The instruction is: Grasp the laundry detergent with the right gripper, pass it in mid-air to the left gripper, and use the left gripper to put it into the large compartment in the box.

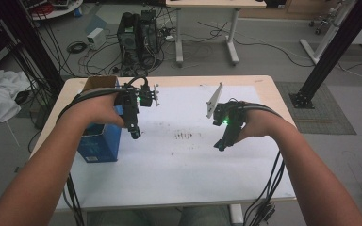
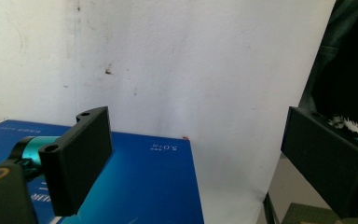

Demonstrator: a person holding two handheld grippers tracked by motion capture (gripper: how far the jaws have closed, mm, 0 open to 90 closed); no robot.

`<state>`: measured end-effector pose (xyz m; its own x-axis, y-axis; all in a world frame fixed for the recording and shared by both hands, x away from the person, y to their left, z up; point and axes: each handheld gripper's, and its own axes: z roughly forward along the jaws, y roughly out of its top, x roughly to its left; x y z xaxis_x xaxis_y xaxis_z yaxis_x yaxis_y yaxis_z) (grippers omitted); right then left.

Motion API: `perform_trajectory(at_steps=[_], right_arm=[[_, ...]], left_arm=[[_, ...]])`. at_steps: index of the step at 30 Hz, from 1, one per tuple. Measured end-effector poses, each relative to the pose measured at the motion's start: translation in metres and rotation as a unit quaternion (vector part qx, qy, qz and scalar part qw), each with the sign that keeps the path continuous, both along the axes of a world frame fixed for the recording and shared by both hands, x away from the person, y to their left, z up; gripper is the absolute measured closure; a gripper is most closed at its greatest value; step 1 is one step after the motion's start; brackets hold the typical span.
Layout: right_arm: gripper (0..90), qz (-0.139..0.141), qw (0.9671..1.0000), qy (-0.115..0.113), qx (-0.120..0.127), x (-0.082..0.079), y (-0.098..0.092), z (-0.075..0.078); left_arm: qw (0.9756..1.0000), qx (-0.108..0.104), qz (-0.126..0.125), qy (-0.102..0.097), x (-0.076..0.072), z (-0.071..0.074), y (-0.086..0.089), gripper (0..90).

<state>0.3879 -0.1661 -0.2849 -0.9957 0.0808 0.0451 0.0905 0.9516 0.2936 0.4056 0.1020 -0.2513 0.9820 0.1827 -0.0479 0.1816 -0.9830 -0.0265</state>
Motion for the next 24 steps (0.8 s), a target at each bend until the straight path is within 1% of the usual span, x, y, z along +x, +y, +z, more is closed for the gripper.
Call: perform_trajectory(at_steps=[1, 3, 4, 5, 6, 7, 8, 10, 13, 16, 20, 21, 22, 23, 24], right_arm=[[13.0, 0.001, 1.0, 0.001, -0.004, 0.001, 0.001, 0.001], [13.0, 0.001, 0.9999, 0.001, -0.01, 0.002, 0.001, 0.001], [13.0, -0.005, 0.9999, 0.006, -0.013, 0.002, 0.002, 0.001], [13.0, -0.005, 0.9999, 0.006, -0.013, 0.002, 0.002, 0.001], [13.0, 0.002, 0.9999, 0.001, -0.014, 0.004, 0.002, 0.001], [13.0, 0.002, 0.9999, 0.002, -0.013, 0.004, 0.002, 0.001], [13.0, 0.0, 0.9999, 0.003, -0.013, 0.004, 0.002, 0.001], [13.0, 0.0, 0.9999, 0.004, -0.014, 0.004, 0.001, 0.001], [13.0, -0.003, 0.9999, 0.002, -0.013, 0.004, 0.0, 0.002], [13.0, -0.001, 0.9999, 0.001, -0.012, 0.004, 0.0, 0.002], [13.0, -0.003, 0.9999, -0.001, -0.011, 0.003, -0.001, 0.002], [13.0, -0.003, 0.9999, -0.002, -0.009, 0.003, -0.001, 0.003], [13.0, -0.004, 0.9999, -0.003, -0.009, 0.003, -0.001, 0.003], [13.0, -0.005, 0.9999, -0.003, -0.008, 0.002, -0.001, 0.003], [13.0, -0.005, 0.9999, -0.003, -0.008, 0.002, -0.001, 0.003]], left_arm=[[1.0, 0.001, -0.003, -0.005, 0.0, -0.001, -0.001, 8.8], [1.0, 0.003, -0.005, -0.006, 0.001, -0.003, -0.003, 8.8], [1.0, 0.004, -0.005, -0.004, 0.001, -0.003, -0.005, 8.8], [1.0, 0.002, -0.007, -0.005, 0.001, -0.003, -0.006, 8.8], [1.0, 0.001, -0.008, -0.004, 0.002, -0.004, -0.008, 8.7], [1.0, 0.001, -0.008, -0.004, 0.002, -0.004, -0.008, 8.8], [0.9999, 0.0, -0.01, -0.009, 0.002, -0.004, -0.009, 8.8], [1.0, 0.001, -0.006, 0.0, 0.003, -0.005, -0.011, 8.7], [0.9999, 0.003, -0.01, -0.006, 0.004, -0.006, -0.013, 8.7], [1.0, 0.001, -0.008, -0.001, 0.004, -0.006, -0.014, 8.7], [0.9999, 0.002, -0.008, -0.007, 0.004, -0.005, -0.014, 8.8], [1.0, 0.002, -0.006, -0.004, 0.004, -0.005, -0.014, 8.7], [1.0, 0.002, -0.004, -0.005, 0.004, -0.005, -0.015, 8.8], [1.0, -0.002, -0.002, -0.009, 0.003, -0.006, -0.015, 8.7], [0.9999, 0.002, -0.009, -0.008, 0.004, -0.005, -0.016, 8.7]])
